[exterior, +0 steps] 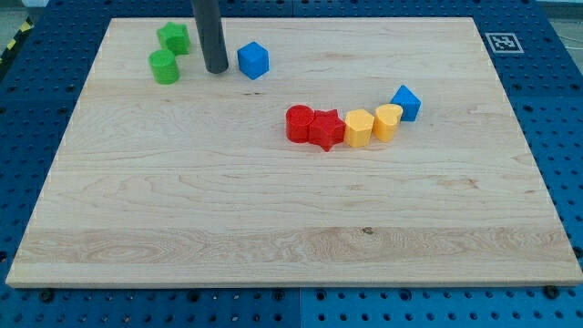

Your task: Place the blue cube at the top right of the blue triangle

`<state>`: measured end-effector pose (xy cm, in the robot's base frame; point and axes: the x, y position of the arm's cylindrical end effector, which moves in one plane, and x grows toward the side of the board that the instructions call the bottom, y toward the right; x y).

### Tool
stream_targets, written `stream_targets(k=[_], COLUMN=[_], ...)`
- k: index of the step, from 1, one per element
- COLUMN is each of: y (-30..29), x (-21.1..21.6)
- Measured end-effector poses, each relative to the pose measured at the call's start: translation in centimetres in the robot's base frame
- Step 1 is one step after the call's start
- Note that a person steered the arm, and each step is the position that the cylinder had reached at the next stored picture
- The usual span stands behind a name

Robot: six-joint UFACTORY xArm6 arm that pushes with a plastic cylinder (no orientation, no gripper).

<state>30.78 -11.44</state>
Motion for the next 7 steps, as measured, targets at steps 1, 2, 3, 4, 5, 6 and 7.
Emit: stream_targets(k=[1,2,3,4,5,6,7], y=[0.3,0.5,0.5,1.0,1.8,5.6,5.9], x=[-1.4,-2.2,-2.2,-2.2,-2.2,-2.1,-0.9])
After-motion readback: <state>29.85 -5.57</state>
